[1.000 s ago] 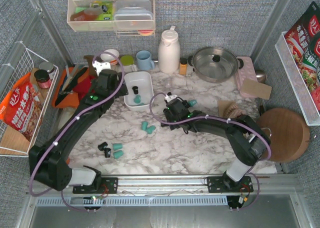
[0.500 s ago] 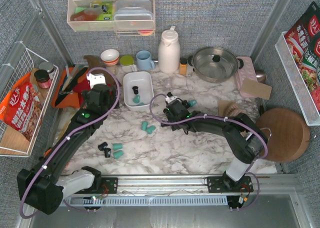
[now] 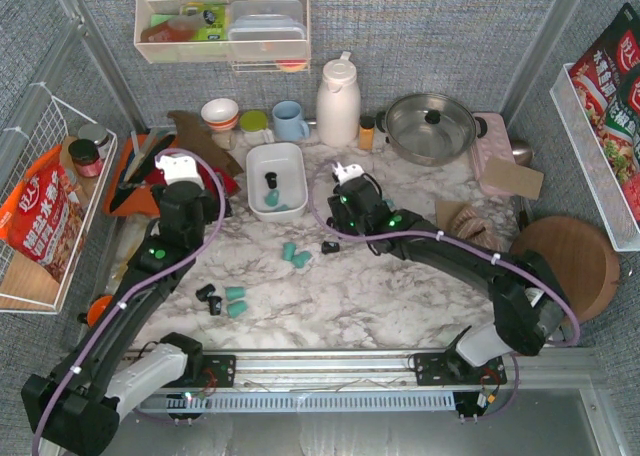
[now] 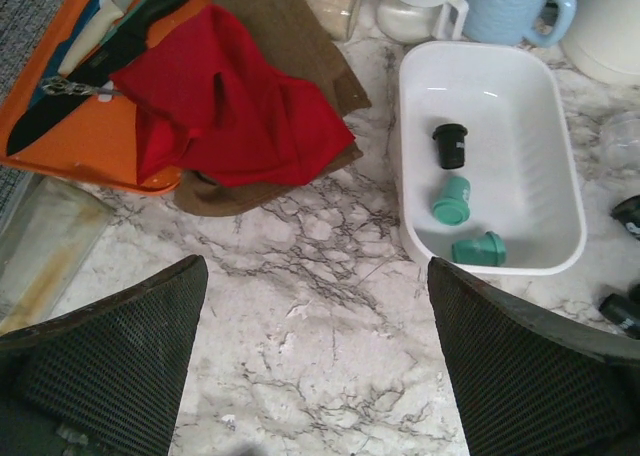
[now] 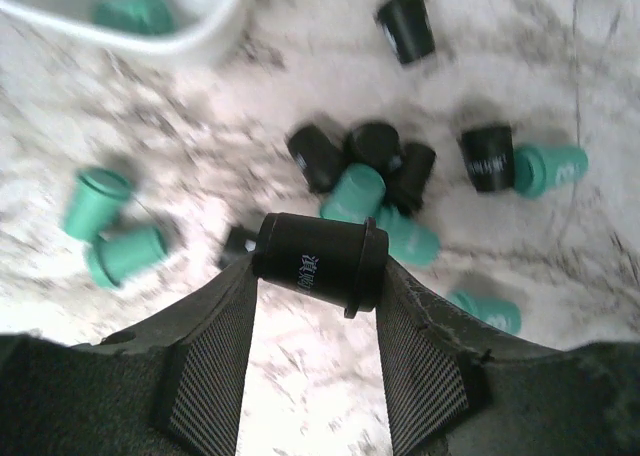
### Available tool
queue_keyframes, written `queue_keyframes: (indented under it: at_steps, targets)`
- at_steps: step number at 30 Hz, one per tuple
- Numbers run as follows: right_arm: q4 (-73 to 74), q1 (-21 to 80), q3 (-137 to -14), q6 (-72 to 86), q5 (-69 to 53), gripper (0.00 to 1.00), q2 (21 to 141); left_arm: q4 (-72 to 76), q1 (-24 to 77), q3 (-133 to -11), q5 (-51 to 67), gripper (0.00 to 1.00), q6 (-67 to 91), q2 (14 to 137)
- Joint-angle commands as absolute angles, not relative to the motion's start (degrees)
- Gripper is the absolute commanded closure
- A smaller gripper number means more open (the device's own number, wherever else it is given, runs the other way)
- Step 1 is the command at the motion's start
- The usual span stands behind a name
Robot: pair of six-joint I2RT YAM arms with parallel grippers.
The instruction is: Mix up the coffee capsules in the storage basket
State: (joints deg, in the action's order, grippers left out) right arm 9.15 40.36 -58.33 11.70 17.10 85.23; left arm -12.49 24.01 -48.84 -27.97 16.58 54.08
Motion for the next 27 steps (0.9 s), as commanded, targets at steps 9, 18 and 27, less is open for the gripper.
queue_keyframes:
  at_steps: [9,18,27]
  targets:
    - [-8.7,42.6,-75.5,16.7,9.3,0.55,104.4,-10.0,23.2,-47.4,-26.1,0.01,14.8,47.6]
    - [-2.5,43.7,-87.3,19.2,13.3,0.54,116.2,-5.0,23.2,-42.7,-23.9,0.01,12.2,39.5]
    - [1.2,44.0,-90.4,19.0,15.4,0.38,118.1,-4.4,23.1,-42.2,-22.4,0.01,12.0,38.6]
